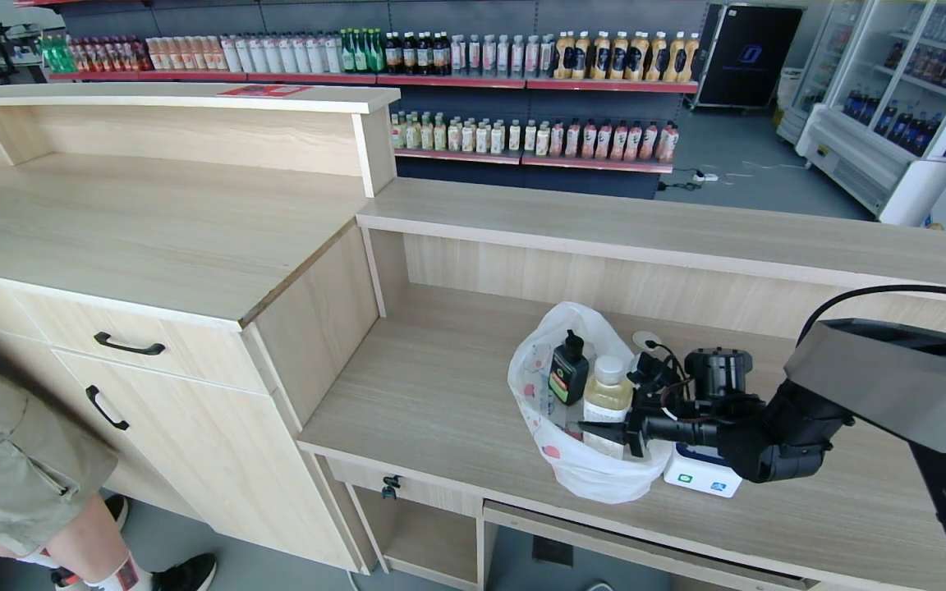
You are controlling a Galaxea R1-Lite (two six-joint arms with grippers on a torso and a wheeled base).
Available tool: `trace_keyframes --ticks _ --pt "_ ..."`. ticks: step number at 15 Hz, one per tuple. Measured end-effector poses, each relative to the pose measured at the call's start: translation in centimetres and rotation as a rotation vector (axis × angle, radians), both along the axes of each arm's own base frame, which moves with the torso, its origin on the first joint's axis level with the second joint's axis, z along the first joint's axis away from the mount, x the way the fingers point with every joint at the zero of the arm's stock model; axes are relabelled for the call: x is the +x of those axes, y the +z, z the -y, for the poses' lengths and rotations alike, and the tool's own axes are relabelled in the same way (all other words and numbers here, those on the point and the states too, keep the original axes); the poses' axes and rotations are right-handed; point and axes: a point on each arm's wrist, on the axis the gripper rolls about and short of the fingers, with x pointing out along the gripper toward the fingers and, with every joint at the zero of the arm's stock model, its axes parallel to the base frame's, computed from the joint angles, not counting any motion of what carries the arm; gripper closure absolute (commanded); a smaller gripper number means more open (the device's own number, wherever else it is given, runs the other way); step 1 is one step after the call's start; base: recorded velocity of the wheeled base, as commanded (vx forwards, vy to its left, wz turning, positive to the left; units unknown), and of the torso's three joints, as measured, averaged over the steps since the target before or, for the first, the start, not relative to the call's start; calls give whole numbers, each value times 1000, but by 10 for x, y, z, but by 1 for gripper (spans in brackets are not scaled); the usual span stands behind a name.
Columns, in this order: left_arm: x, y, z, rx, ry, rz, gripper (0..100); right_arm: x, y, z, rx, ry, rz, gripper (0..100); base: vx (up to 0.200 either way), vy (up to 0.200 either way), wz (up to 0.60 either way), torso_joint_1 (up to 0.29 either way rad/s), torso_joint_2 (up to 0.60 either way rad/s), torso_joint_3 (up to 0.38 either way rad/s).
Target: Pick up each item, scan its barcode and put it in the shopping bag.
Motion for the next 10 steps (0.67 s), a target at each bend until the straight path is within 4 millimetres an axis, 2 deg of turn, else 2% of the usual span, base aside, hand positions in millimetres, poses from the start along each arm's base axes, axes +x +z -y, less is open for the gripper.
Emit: trace_keyframes --ticks 5,6,10 --pt "0 0 0 0 0 0 0 -2 -3 0 -4 -3 -13 100 0 0 0 0 0 0" --pt "0 0 0 0 0 0 0 -2 -3 0 -6 -4 -14 0 0 0 0 0 0 0" --pt "0 0 0 0 0 0 0 -4 -3 0 -9 -3 -15 0 0 0 0 0 0 0"
